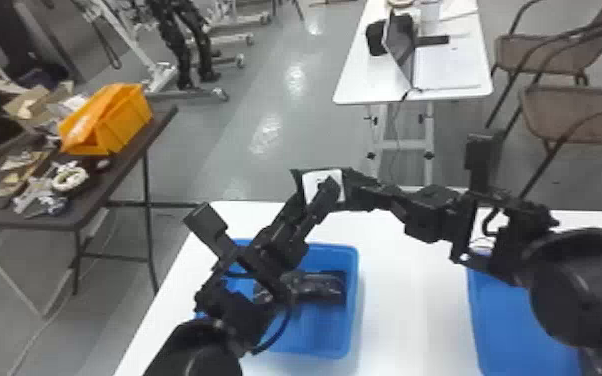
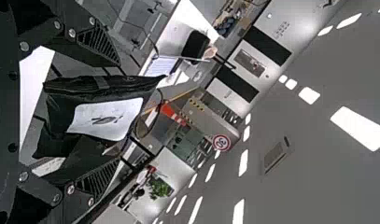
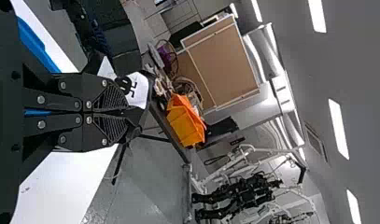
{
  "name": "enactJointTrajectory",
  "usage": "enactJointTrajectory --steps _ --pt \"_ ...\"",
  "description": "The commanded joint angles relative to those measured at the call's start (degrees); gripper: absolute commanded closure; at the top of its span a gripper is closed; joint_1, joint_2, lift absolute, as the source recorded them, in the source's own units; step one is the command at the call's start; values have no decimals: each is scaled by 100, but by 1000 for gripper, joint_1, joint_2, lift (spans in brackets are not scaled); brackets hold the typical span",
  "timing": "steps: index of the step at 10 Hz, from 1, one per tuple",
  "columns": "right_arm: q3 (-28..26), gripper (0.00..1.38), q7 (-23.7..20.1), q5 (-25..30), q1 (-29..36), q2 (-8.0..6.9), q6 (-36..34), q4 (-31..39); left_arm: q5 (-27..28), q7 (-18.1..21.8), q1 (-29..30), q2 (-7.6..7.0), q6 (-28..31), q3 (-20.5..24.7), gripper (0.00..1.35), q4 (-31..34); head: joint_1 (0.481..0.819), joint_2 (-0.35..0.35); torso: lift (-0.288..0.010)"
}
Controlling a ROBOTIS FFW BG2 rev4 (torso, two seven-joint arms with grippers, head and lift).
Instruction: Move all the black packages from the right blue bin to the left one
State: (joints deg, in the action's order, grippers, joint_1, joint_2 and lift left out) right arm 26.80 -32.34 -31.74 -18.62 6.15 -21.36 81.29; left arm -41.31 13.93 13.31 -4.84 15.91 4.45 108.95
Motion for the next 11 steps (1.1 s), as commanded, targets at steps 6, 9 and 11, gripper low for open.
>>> enactJointTrajectory --steps 6,9,11 --pt "9 1081 0 -113 25 0 96 -131 88 -751 374 177 -888 -85 1220 284 695 328 -39" --pt "0 941 -26 -87 -45 -18 228 -227 114 -769 365 124 -1178 -146 1220 284 692 328 -39" --pt "-325 -2 -26 203 157 -53 263 -104 554 -813 497 177 -1362 47 1220 284 686 331 -39"
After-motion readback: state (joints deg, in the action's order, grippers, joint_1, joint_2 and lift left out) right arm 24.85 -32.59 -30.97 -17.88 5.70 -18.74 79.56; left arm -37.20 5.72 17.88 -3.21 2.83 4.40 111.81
